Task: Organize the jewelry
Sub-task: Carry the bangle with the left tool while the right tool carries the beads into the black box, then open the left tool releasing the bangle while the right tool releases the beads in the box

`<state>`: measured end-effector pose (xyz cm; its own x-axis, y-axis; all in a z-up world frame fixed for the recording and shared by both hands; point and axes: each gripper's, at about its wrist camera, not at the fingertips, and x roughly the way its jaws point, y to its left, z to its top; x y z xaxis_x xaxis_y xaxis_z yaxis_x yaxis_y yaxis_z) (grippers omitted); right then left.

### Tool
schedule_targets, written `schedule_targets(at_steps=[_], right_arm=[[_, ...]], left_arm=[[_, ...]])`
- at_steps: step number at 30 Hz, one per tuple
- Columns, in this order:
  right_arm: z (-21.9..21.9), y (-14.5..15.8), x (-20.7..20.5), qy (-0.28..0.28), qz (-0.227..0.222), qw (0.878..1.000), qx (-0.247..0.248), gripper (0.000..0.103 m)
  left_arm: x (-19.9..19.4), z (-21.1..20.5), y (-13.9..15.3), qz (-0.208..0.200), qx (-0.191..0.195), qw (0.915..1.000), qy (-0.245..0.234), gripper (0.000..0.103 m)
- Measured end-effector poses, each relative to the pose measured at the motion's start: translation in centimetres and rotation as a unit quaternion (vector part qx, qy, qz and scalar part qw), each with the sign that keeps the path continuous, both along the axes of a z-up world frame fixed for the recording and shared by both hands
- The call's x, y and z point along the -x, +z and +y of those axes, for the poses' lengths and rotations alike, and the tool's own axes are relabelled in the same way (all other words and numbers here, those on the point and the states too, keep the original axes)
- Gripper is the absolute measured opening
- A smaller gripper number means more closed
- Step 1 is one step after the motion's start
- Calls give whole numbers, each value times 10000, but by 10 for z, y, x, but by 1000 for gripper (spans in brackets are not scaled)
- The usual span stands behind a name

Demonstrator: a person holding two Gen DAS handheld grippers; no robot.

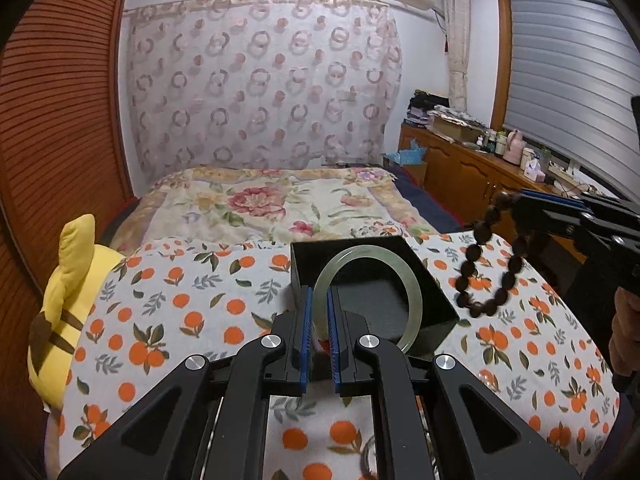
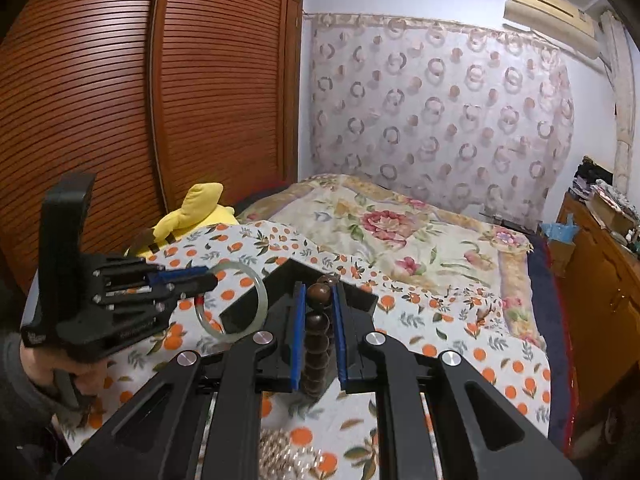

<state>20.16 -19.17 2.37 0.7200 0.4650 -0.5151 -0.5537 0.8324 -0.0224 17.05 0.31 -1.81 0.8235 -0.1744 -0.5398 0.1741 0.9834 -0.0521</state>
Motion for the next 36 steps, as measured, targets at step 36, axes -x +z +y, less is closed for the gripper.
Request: schedule_targets(at_steps=[36], right_arm=[[5, -44, -31, 136, 850, 9956, -376, 17]], left_arm=[[12, 4, -6, 243, -91, 9994, -222, 22]])
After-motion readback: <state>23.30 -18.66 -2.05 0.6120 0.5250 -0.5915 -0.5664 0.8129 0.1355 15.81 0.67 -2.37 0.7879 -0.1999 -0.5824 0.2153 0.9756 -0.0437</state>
